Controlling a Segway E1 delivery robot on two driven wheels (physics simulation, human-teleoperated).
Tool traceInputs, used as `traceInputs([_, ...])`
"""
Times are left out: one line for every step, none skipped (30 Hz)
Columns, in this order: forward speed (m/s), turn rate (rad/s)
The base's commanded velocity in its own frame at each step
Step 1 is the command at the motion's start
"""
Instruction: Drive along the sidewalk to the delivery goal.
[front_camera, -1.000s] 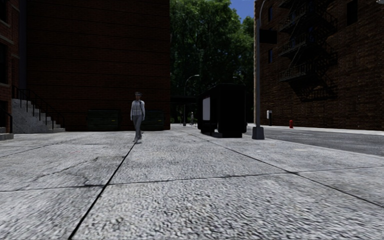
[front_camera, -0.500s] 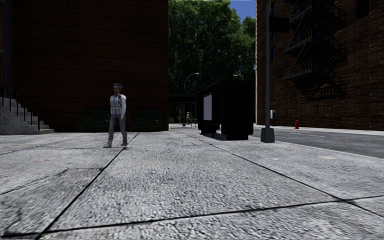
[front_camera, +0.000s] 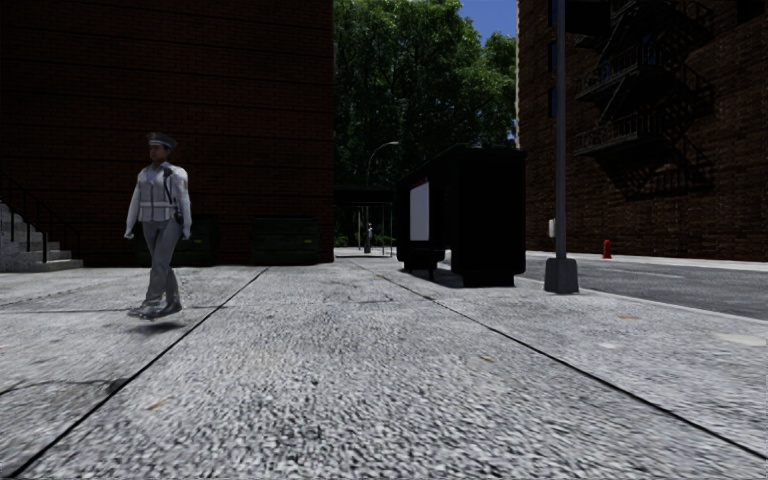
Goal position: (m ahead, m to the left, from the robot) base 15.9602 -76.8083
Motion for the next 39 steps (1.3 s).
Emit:
traceInputs([2.00,0.00])
traceInputs([2.00,0.00])
traceInputs([2.00,0.00])
traceInputs([2.00,0.00])
traceInputs([2.00,0.00])
traceInputs([2.00,0.00])
traceInputs([2.00,0.00])
traceInputs([2.00,0.00])
traceInputs([2.00,0.00])
traceInputs([2.00,0.00])
traceInputs([2.00,0.00])
traceInputs([2.00,0.00])
traceInputs([2.00,0.00])
traceInputs([2.00,0.00])
traceInputs([2.00,0.00])
traceInputs([2.00,0.00])
traceInputs([2.00,0.00])
traceInputs([2.00,0.00])
traceInputs([2.00,0.00])
traceInputs([2.00,0.00])
traceInputs([2.00,0.00])
traceInputs([2.00,0.00])
traceInputs([2.00,0.00])
traceInputs([2.00,0.00])
traceInputs([2.00,0.00])
traceInputs([2.00,0.00])
traceInputs([2.00,0.00])
traceInputs([2.00,0.00])
traceInputs([2.00,0.00])
traceInputs([2.00,0.00])
traceInputs([2.00,0.00])
traceInputs([2.00,0.00])
traceInputs([2.00,0.00])
traceInputs([2.00,0.00])
traceInputs([2.00,0.00])
traceInputs([2.00,0.00])
traceInputs([2.00,0.00])
traceInputs([2.00,0.00])
traceInputs([2.00,0.00])
